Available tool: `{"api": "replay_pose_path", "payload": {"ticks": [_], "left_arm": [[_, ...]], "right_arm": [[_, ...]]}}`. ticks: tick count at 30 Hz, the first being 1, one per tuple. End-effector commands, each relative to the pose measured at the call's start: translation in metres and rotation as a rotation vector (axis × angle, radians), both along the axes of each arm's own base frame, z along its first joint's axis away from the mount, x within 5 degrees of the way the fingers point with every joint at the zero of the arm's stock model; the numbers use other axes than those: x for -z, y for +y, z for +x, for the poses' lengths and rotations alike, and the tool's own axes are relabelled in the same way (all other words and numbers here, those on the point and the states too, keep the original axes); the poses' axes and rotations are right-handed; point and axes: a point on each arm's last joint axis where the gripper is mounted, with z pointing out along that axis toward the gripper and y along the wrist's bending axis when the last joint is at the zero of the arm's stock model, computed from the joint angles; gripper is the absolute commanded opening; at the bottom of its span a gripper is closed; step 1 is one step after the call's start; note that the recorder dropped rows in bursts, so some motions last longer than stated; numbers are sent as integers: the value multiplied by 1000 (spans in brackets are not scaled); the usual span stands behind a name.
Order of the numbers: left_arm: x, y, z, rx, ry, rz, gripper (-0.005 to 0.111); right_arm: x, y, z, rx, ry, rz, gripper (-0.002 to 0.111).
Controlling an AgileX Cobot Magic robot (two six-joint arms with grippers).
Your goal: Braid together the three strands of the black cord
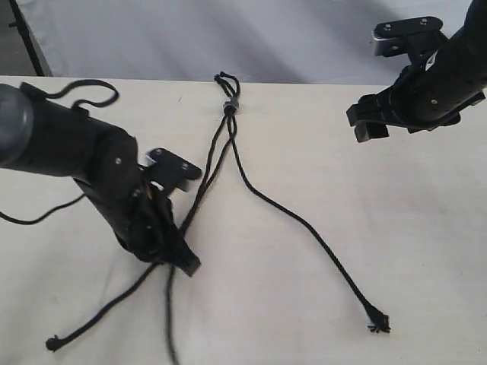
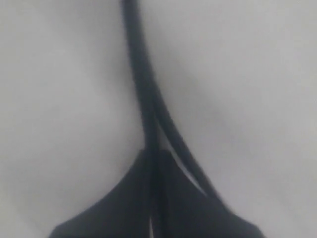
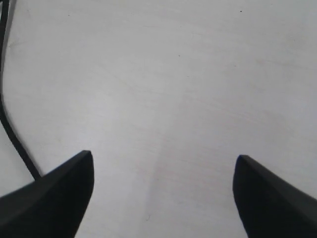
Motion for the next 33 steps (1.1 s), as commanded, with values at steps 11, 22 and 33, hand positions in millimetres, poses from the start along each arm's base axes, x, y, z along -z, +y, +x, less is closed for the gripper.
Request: {"api": "replay_pose_path", "payload": {"ticks": [11, 22, 33], "left_arm": [[-73, 51, 11, -187, -253, -54, 0], [-55, 114, 32, -403, -214, -15, 0], [-14, 112, 39, -451, -113, 5, 34]], "right_arm": [[1, -1, 0, 8, -3, 14, 73], [1, 0, 0, 12, -3, 22, 73], [1, 2, 0, -3, -3, 26, 73]]}}
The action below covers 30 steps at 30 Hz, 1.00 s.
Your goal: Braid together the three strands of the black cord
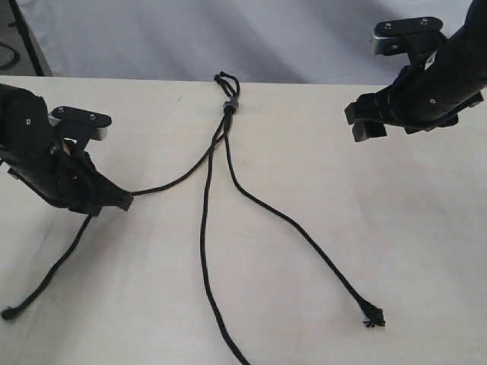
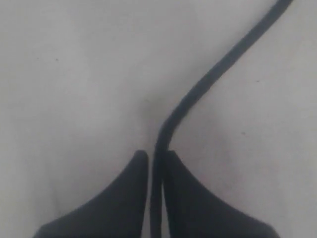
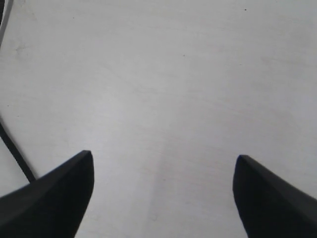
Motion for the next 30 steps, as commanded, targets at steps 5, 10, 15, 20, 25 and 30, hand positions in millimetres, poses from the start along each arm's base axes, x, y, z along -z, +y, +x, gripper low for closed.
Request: {"api": "replay_pose_path", "payload": {"ticks": [5, 10, 15, 20, 25, 30], "left_arm": [[-1, 0, 5, -14, 33, 4, 60], [-60, 7, 15, -30, -114, -4, 59], [-99, 42, 11, -128, -258, -8, 54], [-99, 48, 13, -146, -299, -10, 15], [-100, 48, 14, -146, -316, -12, 0], [-100, 48, 15, -146, -319, -12, 0]], "right_arm": [[1, 38, -8, -162, 32, 61, 73], [11, 145, -54, -525, 168, 83, 73], [74, 227, -93, -724, 286, 24, 73], [109, 240, -96, -689, 337, 6, 73], [121, 242, -95, -661, 347, 2, 72], [123, 241, -95, -674, 356, -21, 36]]}}
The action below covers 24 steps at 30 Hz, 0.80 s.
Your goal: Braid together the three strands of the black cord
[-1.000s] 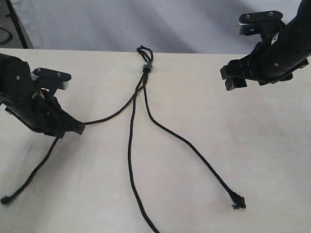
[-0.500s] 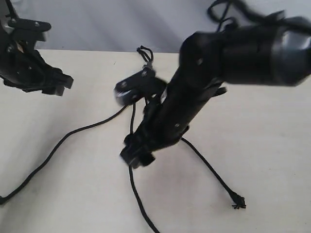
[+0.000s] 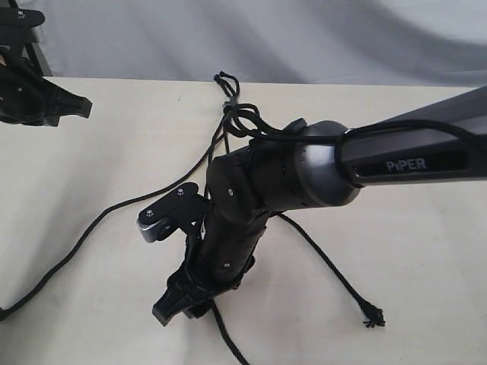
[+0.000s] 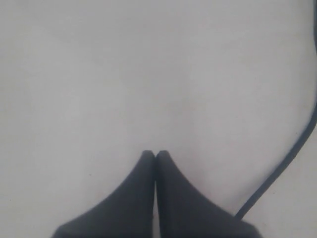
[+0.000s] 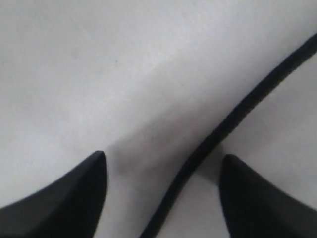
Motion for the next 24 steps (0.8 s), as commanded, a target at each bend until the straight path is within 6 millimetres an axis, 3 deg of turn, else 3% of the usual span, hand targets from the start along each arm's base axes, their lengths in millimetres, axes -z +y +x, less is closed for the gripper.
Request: {"api": "replay_pose_path", "payload": {"ticks": [1, 3, 4, 8, 14, 18, 24], "left_arm": [[-2, 2, -1, -2, -11, 4, 0], [-2, 2, -1, -2, -11, 4, 0], [-2, 2, -1, -2, -11, 4, 0], [0, 2, 0, -2, -7, 4, 0], [1, 2, -1, -2, -2, 4, 0], [1, 2, -2, -2, 10, 4, 0], [2, 2, -2, -2, 15, 4, 0]], "right_arm": [[9, -1, -1, -11, 10, -30, 25], [9, -1, -1, -16, 8, -35, 5], [9, -2, -1, -20, 7, -39, 0], [-1, -2, 3, -71, -21, -77, 0], [-52, -14, 28, -168, -265, -206, 0], [-72, -43, 63, -204, -520, -345, 0], [-51, -98, 105, 25, -494, -387, 0]]}}
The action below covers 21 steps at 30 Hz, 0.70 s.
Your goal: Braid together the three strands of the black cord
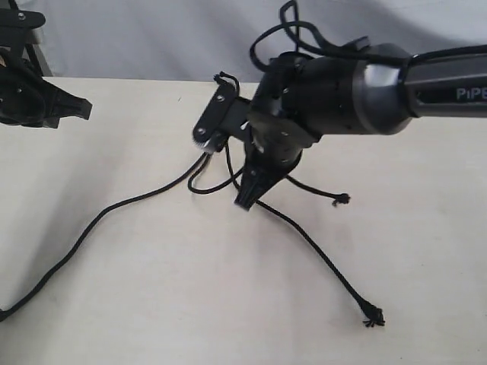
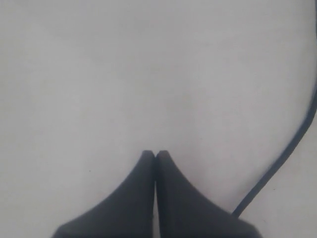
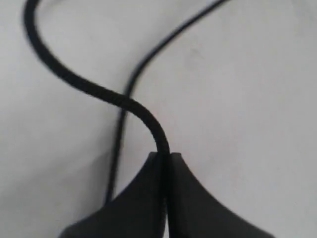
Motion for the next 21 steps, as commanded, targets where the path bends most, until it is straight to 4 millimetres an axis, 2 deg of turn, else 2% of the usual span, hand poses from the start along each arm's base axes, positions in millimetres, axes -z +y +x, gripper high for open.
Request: {"api": "replay_pose_path", "payload": {"ticks": [1, 5, 11, 14, 17, 21], "left_arm": [[1, 2, -1, -2, 6, 4, 0], [1, 2, -1, -2, 6, 4, 0], [1, 2, -1, -2, 4, 4, 0], [1, 2, -1, -2, -3, 4, 0], [0, 2, 0, -2, -8, 4, 0], [0, 2, 0, -2, -8, 4, 0]], "right_arm": [[19, -38, 25, 147, 19, 1, 0], [47, -56, 34, 243, 101, 11, 0], [78, -57, 33, 263, 181, -22, 0], [82, -51, 25, 296, 237, -25, 0], [83, -34, 7, 253, 352, -37, 0], [81, 14, -32, 42, 504, 23, 0]]}}
